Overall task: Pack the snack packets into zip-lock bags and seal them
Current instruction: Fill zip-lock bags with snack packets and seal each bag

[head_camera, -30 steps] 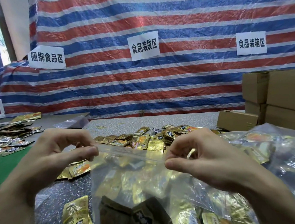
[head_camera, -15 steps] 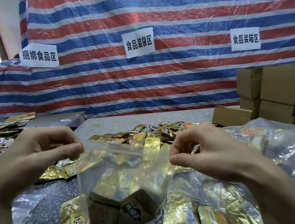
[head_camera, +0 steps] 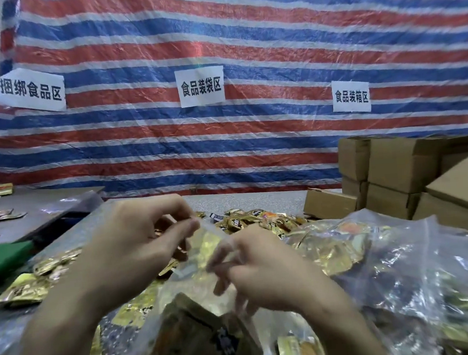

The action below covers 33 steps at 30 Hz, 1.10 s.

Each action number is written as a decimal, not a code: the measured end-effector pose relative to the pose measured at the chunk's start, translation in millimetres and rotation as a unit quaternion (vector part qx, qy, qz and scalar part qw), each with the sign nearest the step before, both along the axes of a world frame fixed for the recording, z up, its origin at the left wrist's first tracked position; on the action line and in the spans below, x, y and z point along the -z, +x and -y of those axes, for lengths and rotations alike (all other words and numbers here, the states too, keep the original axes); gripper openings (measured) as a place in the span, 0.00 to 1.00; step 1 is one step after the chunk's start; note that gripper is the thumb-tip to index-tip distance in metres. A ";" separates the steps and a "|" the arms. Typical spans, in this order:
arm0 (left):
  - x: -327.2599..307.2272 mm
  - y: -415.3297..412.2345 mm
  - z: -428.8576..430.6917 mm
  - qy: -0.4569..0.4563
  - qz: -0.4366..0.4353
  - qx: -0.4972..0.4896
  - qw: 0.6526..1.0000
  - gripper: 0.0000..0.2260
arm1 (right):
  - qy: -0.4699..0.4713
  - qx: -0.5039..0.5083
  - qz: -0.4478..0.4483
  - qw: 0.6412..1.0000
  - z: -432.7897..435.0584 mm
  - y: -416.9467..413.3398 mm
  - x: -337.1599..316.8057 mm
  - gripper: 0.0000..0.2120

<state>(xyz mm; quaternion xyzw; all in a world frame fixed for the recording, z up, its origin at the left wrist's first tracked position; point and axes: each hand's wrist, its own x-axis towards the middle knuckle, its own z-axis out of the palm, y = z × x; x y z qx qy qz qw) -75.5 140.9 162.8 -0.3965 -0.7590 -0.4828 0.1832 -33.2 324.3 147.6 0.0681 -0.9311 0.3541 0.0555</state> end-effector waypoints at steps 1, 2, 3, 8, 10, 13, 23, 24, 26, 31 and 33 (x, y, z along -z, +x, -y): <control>-1.0 1.9 -2.1 0.013 -0.004 -0.003 1.000 0.03 | -0.025 0.012 0.003 1.000 -1.4 -0.9 -4.9 0.07; -2.2 3.5 -3.7 0.020 -0.009 -0.005 1.000 0.06 | -0.059 0.023 0.008 0.998 -4.4 -1.1 -10.9 0.08; -2.8 4.4 -5.3 0.019 -0.013 -0.011 1.000 0.10 | -0.099 0.034 0.015 0.994 -8.4 -1.4 -17.2 0.09; 1.9 7.7 -17.0 -0.045 -0.040 -0.027 0.998 0.17 | -0.236 0.153 -0.077 0.957 -50.9 -9.6 -48.5 0.08; 5.2 8.2 -20.8 -0.089 -0.051 -0.026 0.994 0.18 | -0.334 0.220 -0.089 0.912 -77.8 -18.8 -58.8 0.07; 8.6 11.7 -28.7 -0.147 -0.053 -0.007 0.988 0.17 | -0.356 0.330 -0.106 0.868 -123.7 -22.8 -58.9 0.11; 10.0 7.6 -27.9 -0.172 -0.055 0.006 0.983 0.19 | 0.082 0.514 -0.029 0.853 -177.2 5.6 -20.0 0.38; 10.5 6.8 -27.0 -0.175 -0.053 0.005 0.983 0.18 | 0.113 0.521 -0.030 0.846 -172.5 7.3 -25.8 0.38; 10.8 5.4 -25.9 -0.177 -0.045 0.004 0.983 0.17 | 0.157 0.510 -0.066 0.843 -154.0 11.1 -41.4 0.35; 10.8 2.6 -25.8 -0.169 -0.023 -0.006 0.985 0.15 | 0.098 0.316 -0.218 0.918 -67.1 11.1 -64.1 0.13; 9.9 1.1 -24.2 -0.155 -0.024 -0.023 0.987 0.11 | 0.037 0.237 -0.235 0.942 -30.3 4.5 -58.1 0.08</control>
